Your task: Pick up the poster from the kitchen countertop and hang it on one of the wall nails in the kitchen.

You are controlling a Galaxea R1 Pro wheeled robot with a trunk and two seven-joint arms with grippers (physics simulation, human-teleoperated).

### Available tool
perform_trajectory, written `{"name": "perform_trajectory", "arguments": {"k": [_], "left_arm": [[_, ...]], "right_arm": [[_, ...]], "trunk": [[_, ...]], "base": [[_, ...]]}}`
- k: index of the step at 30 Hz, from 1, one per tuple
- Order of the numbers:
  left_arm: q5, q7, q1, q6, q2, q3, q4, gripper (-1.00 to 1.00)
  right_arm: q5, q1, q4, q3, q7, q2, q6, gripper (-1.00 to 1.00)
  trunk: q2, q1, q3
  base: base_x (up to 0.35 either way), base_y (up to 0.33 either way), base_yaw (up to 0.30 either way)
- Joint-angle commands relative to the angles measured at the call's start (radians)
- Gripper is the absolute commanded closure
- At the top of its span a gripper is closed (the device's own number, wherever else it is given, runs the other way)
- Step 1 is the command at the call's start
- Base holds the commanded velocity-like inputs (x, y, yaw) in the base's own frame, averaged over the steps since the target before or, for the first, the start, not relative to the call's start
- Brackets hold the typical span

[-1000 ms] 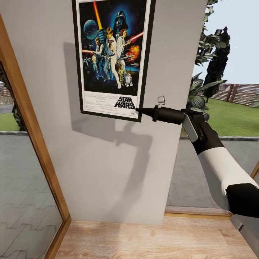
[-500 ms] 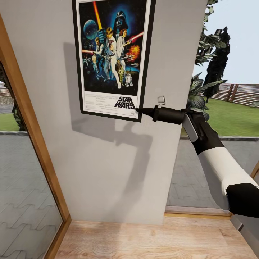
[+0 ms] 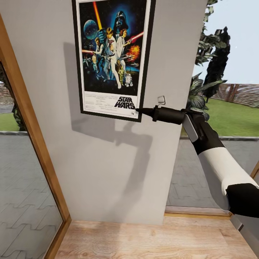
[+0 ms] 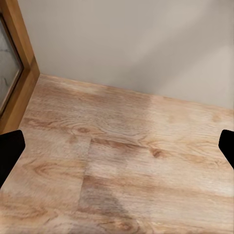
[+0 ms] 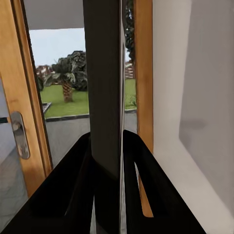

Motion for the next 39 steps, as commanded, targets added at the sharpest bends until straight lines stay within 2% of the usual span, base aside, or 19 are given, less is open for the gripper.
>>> {"name": "perform_trajectory", "arguments": {"k": [1, 5, 11, 39], "left_arm": [[0.007, -0.007, 0.0, 0.001, 0.0, 0.002, 0.0, -1.0], [0.006, -0.007, 0.0, 0.001, 0.0, 0.002, 0.0, -1.0], [0.007, -0.008, 0.0, 0.001, 0.0, 0.002, 0.0, -1.0], [0.007, -0.008, 0.0, 0.001, 0.0, 0.002, 0.0, -1.0]], "right_arm": [[-0.011, -0.001, 0.0, 0.003, 0.0, -0.001, 0.011, 1.0], [-0.01, -0.001, 0.001, 0.002, 0.0, -0.001, 0.012, 1.0], [-0.009, -0.001, 0.002, -0.001, -0.005, -0.002, 0.086, 1.0], [-0.009, -0.001, 0.002, -0.001, -0.004, -0.005, 0.089, 1.0]], "trunk": [[-0.001, 0.0, -0.001], [-0.001, 0.0, -0.001], [-0.001, 0.0, -0.001], [-0.001, 0.0, -0.001]], "base": [[0.0, 0.0, 0.0], [0.0, 0.0, 0.0], [0.0, 0.0, 0.0], [0.0, 0.0, 0.0]]}}
